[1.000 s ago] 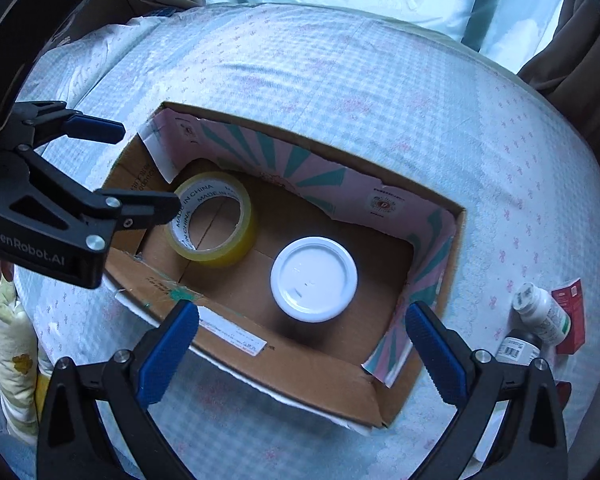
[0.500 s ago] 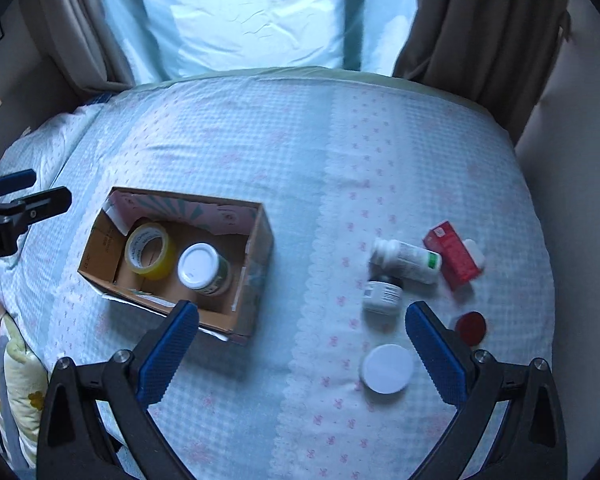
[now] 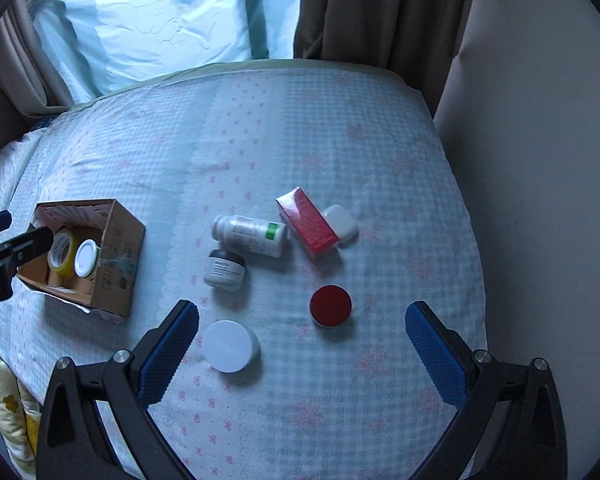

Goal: Organize rigid objects
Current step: 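Withdraw both tools and reach toward the Metal DX jar and red-lidded jar, then grasp the Metal DX jar with the left tool while the right grasps the red-lidded jar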

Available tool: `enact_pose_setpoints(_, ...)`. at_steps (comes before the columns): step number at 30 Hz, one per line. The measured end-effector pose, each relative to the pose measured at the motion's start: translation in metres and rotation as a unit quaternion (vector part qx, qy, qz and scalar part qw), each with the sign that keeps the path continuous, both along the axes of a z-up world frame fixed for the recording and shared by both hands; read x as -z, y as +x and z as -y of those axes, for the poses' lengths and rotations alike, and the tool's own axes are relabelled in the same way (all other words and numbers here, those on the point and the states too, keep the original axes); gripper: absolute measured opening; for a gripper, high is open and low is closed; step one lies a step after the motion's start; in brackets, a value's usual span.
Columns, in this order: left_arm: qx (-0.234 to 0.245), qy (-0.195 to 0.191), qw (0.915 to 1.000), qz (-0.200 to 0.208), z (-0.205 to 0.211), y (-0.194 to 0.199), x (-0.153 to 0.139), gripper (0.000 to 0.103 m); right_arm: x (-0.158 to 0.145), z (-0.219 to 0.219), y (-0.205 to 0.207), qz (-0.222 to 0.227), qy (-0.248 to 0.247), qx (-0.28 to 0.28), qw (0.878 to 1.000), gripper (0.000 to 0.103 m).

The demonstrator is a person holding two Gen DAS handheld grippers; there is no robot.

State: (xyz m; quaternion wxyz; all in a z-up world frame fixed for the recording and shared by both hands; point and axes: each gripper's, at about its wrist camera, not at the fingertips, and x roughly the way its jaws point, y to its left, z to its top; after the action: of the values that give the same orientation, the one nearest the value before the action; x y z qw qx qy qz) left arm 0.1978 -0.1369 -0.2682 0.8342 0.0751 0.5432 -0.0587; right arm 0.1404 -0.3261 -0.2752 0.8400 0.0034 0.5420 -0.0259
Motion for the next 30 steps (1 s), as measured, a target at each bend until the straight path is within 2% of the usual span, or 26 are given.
enact_pose_setpoints(9, 0.030, 0.006, 0.9971, -0.070, 0.066, 0.040, 0.109, 0.103, 0.089, 0.040, 0.024, -0.051, 0.024, 0.038, 0.998, 0.103)
enact_pose_setpoints(16, 0.038, 0.006, 0.9934, -0.108, 0.086, 0.053, 0.187, 0.103, 0.154, 0.046, 0.030, -0.062, 0.029, 0.064, 0.996, 0.103)
enact_pose_setpoints(21, 0.029, 0.001, 0.9936, -0.109, 0.090, 0.057, 0.217, 0.097, 0.177, 0.045, 0.032, -0.051, 0.034, 0.087, 0.994, 0.102)
enact_pose_setpoints(22, 0.026, -0.002, 0.9936, -0.110, 0.091, 0.058, 0.222, 0.095, 0.181, 0.044, 0.032, -0.049, 0.035, 0.093, 0.994, 0.097)
enact_pose_setpoints(24, 0.021, -0.005, 0.9937, -0.110, 0.091, 0.058, 0.230, 0.082, 0.187, 0.043, 0.032, -0.050, 0.035, 0.103, 0.993, 0.090)
enact_pose_setpoints(26, 0.017, -0.011, 0.9939, -0.108, 0.091, 0.059, 0.234, 0.079, 0.191, 0.044, 0.032, -0.046, 0.039, 0.114, 0.992, 0.084)
enact_pose_setpoints(28, 0.017, -0.013, 0.9942, -0.105, 0.092, 0.059, 0.237, 0.077, 0.191, 0.042, 0.032, -0.037, 0.039, 0.121, 0.991, 0.082)
enact_pose_setpoints(30, 0.020, -0.015, 0.9947, -0.100, 0.092, 0.058, 0.239, 0.070, 0.190, 0.039, 0.033, -0.028, 0.035, 0.122, 0.992, 0.075)
